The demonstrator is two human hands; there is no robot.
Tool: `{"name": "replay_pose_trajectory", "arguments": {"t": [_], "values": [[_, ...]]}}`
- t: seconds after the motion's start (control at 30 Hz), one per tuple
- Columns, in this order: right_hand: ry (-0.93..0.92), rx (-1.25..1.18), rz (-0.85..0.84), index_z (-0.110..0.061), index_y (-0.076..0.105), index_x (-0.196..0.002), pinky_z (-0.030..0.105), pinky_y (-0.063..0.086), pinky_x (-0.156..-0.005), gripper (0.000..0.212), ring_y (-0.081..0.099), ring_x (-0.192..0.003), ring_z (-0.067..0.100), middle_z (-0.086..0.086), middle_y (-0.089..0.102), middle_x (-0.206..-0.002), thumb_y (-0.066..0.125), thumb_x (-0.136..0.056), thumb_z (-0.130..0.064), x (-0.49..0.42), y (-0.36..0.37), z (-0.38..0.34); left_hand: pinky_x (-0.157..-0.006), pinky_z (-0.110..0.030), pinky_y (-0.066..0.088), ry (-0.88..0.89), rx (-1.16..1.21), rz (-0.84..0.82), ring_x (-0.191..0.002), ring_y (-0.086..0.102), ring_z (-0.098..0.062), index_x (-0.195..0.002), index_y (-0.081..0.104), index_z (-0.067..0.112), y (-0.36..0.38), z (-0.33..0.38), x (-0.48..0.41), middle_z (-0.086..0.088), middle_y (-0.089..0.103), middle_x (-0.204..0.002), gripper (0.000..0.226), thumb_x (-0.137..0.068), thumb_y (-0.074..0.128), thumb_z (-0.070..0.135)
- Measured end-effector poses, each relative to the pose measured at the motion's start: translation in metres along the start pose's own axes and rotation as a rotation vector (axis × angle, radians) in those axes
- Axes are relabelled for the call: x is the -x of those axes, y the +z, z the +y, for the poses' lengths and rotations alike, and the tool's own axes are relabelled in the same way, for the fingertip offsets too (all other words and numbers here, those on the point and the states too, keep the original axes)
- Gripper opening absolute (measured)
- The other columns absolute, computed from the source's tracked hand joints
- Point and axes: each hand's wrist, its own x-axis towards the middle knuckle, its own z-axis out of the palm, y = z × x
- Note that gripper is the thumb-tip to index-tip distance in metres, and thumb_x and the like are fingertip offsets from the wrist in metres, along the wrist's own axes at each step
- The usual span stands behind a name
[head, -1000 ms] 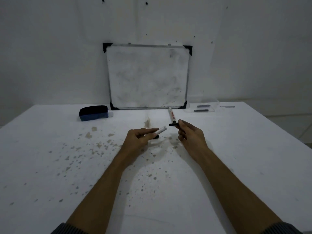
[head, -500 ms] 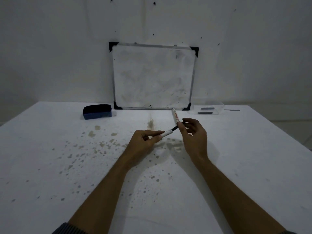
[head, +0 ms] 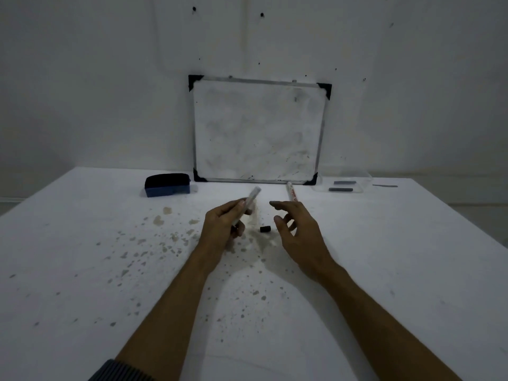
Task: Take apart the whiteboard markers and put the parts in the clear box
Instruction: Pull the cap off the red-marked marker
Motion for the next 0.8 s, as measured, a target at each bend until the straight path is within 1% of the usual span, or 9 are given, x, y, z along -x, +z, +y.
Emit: {"name": "replay_pose_trajectory", "arguments": {"t": [0.1, 0.17, 0.27, 0.37, 0.43, 0.5, 0.63, 0.7, 0.8], "values": [[0.024, 0.198, -0.192, -0.032, 0.053, -0.145, 0.015, 0.047, -0.087, 0.044, 0.059, -0.096, 0.003, -0.007, 0.052, -0.137, 0.059, -0.101, -0.035, -0.011, 0.002, 0.007, -0.039, -0.019, 0.037, 0.006, -0.107, 0.164, -0.047, 0.052, -0.007, -0.113, 0.072, 0.010, -0.007, -0.004, -0.010, 0.000, 0.063, -0.075, 0.029, -0.107, 0.053, 0.032], [0.057, 0.227, -0.280, -0.028, 0.056, -0.145, 0.019, 0.049, -0.090, 0.046, 0.059, -0.095, 0.007, -0.003, 0.052, -0.134, 0.061, -0.100, -0.039, -0.014, 0.010, 0.009, -0.040, -0.017, 0.040, 0.008, -0.171, 0.198, -0.046, 0.052, -0.002, -0.121, 0.067, 0.007, -0.009, -0.010, -0.015, 0.000, 0.060, -0.083, 0.031, -0.109, 0.047, 0.028], [0.081, 0.239, -0.234, -0.018, 0.070, -0.130, 0.028, 0.053, -0.094, 0.035, 0.062, -0.099, 0.015, 0.004, 0.059, -0.120, 0.063, -0.100, -0.033, -0.010, 0.027, 0.011, -0.041, -0.016, 0.042, 0.009, -0.209, 0.174, -0.046, 0.053, 0.000, -0.127, 0.065, 0.011, -0.009, -0.013, -0.018, -0.001, 0.062, -0.089, 0.031, -0.109, 0.049, 0.030], [0.077, 0.205, -0.212, -0.019, 0.073, -0.125, 0.016, 0.050, -0.087, 0.030, 0.061, -0.093, 0.011, 0.001, 0.062, -0.112, 0.062, -0.101, -0.034, -0.006, 0.028, 0.011, -0.044, -0.019, 0.043, 0.028, -0.279, 0.130, -0.049, 0.054, -0.004, -0.117, 0.069, 0.015, -0.005, -0.015, -0.014, 0.001, 0.064, -0.084, 0.028, -0.110, 0.046, 0.030], [0.099, 0.136, -0.178, -0.024, 0.072, -0.125, 0.005, 0.043, -0.079, 0.030, 0.060, -0.089, 0.005, -0.004, 0.067, -0.112, 0.060, -0.101, -0.037, -0.006, 0.022, 0.010, -0.049, -0.026, 0.041, -0.003, -0.393, 0.034, -0.055, 0.052, -0.014, -0.106, 0.067, 0.008, -0.001, -0.016, -0.011, -0.007, 0.059, -0.075, 0.037, -0.111, 0.038, 0.032], [0.150, 0.036, -0.123, -0.025, 0.072, -0.128, 0.003, 0.043, -0.078, 0.031, 0.063, -0.091, 0.002, -0.008, 0.071, -0.114, 0.058, -0.103, -0.037, -0.008, 0.015, 0.009, -0.057, -0.033, 0.038, -0.024, -0.500, -0.070, -0.062, 0.047, -0.021, -0.105, 0.064, 0.005, 0.002, -0.016, -0.006, -0.011, 0.056, -0.076, 0.041, -0.112, 0.035, 0.033], [0.287, -0.234, -0.034, -0.022, 0.064, -0.136, 0.021, 0.051, -0.081, 0.032, 0.065, -0.088, 0.002, -0.002, 0.072, -0.111, 0.050, -0.108, -0.026, -0.012, 0.005, 0.012, -0.052, -0.032, 0.037, 0.005, -0.452, -0.109, -0.060, 0.043, -0.016, -0.109, 0.064, 0.011, -0.001, -0.015, 0.001, -0.004, 0.056, -0.077, 0.036, -0.112, 0.037, 0.034], [0.358, -0.403, 0.022, -0.022, 0.062, -0.135, 0.021, 0.051, -0.073, 0.030, 0.065, -0.081, 0.001, -0.004, 0.074, -0.106, 0.054, -0.106, -0.025, -0.011, 0.002, 0.014, -0.046, -0.027, 0.037, 0.026, -0.368, -0.148, -0.053, 0.043, -0.013, -0.105, 0.067, 0.017, -0.002, -0.013, 0.003, 0.007, 0.058, -0.068, 0.029, -0.111, 0.042, 0.030], [0.476, -0.624, 0.099, -0.013, 0.066, -0.125, 0.022, 0.053, -0.068, 0.028, 0.064, -0.076, 0.010, -0.002, 0.077, -0.097, 0.063, -0.101, -0.029, -0.011, -0.003, 0.015, -0.045, -0.024, 0.041, 0.030, -0.323, -0.174, -0.053, 0.048, -0.010, -0.123, 0.070, 0.029, -0.004, -0.010, 0.007, 0.011, 0.069, -0.080, 0.023, -0.107, 0.053, 0.027]]}}
